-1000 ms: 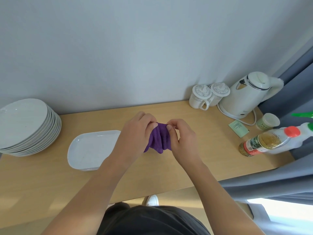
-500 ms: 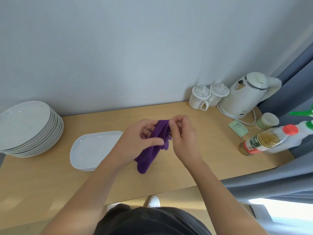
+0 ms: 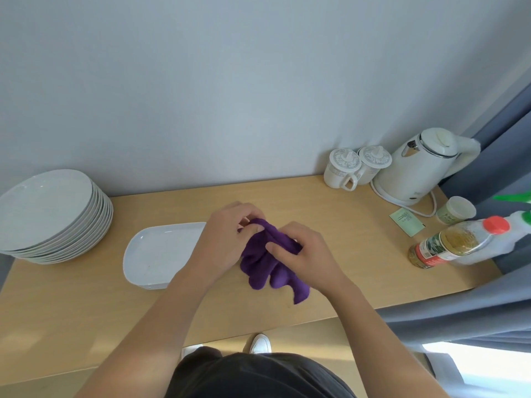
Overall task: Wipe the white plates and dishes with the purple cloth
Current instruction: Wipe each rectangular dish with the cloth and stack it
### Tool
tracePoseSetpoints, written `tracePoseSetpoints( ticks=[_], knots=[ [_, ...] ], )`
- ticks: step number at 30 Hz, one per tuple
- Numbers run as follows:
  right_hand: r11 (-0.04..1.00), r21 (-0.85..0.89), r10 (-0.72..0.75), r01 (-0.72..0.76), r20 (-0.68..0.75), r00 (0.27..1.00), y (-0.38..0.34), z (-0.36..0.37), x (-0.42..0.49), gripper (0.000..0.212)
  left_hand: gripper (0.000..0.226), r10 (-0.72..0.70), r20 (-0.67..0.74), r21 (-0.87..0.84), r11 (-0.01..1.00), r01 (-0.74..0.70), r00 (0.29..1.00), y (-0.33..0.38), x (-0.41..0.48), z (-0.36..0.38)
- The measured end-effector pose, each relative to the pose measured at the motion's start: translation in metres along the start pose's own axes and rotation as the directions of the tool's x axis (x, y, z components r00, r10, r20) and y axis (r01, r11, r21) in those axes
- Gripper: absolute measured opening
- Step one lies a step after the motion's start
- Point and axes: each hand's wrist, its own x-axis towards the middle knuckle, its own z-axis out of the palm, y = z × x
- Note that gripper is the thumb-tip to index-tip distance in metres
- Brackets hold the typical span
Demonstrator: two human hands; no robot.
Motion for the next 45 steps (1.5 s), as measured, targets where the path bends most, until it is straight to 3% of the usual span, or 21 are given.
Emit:
tracePoseSetpoints(
  ticks=[2,6,8,12,17,24,27,28,30,32,34,36,40,45],
  knots=[
    [0.994,0.082,0.068,-0.066,-0.023,0.997,-0.003,0.006,0.0,0.005,0.014,0.004,-0.027,0.035,0.999,-0.003,1.0,-0.008,-0.004,-0.006],
    [0.91,0.11,0.41,-0.399,-0.104,0.906,0.0,0.028,0.008,0.011,0.028,0.11,-0.069,0.371,0.925,-0.076,0.992,-0.041,-0.014,-0.031],
    [0.883,0.117,0.465,-0.454,-0.104,0.879,-0.001,0.04,0.01,0.015,0.025,0.098,-0.088,0.48,0.876,-0.044,0.991,-0.061,-0.023,-0.047],
    [0.869,0.207,0.471,-0.45,-0.065,0.88,-0.016,0.065,0.016,0.016,0.018,-0.03,-0.155,0.562,0.819,0.113,0.987,-0.104,-0.047,-0.077],
    [0.893,0.178,0.427,-0.414,-0.044,0.903,-0.038,0.109,0.033,0.009,0.021,-0.157,-0.179,0.554,0.8,0.231,0.971,-0.142,-0.066,-0.106],
    [0.926,0.171,0.365,-0.337,-0.175,0.915,-0.083,0.176,0.054,0.016,0.024,-0.24,-0.21,0.505,0.804,0.315,0.948,-0.183,-0.07,-0.142],
    [0.957,0.072,0.286,-0.281,-0.087,0.954,-0.096,0.205,0.066,0.014,0.023,-0.269,-0.189,0.477,0.816,0.327,0.945,-0.199,-0.063,-0.151],
    [0.967,-0.035,0.253,-0.254,-0.011,0.967,-0.096,0.216,0.069,0.01,0.024,-0.279,-0.18,0.463,0.822,0.332,0.943,-0.203,-0.061,-0.153],
    [0.917,-0.358,0.219,-0.175,0.088,0.972,-0.084,0.234,0.069,0.024,0.026,-0.289,-0.152,0.442,0.836,0.326,0.945,-0.21,-0.057,-0.153],
    [0.813,-0.539,0.232,-0.221,-0.049,0.971,-0.068,0.241,0.064,0.027,0.025,-0.286,-0.129,0.408,0.858,0.314,0.95,-0.213,-0.054,-0.153],
    [0.787,-0.529,0.259,-0.317,-0.184,0.948,-0.054,0.24,0.055,0.029,0.022,-0.279,-0.122,0.353,0.885,0.305,0.952,-0.215,-0.053,-0.155],
    [0.747,-0.548,0.344,-0.376,-0.166,0.924,-0.043,0.24,0.045,0.04,0.019,-0.27,-0.123,0.315,0.902,0.295,0.955,-0.216,-0.053,-0.156],
    [0.636,-0.696,0.342,-0.333,-0.133,0.93,-0.036,0.259,0.042,0.072,0.02,-0.268,-0.094,0.319,0.904,0.284,0.959,-0.22,-0.049,-0.159],
    [0.603,-0.713,0.398,-0.358,-0.121,0.91,-0.043,0.284,0.062,0.086,0.024,-0.238,-0.084,0.266,0.93,0.252,0.968,-0.224,-0.048,-0.163]
  ],
)
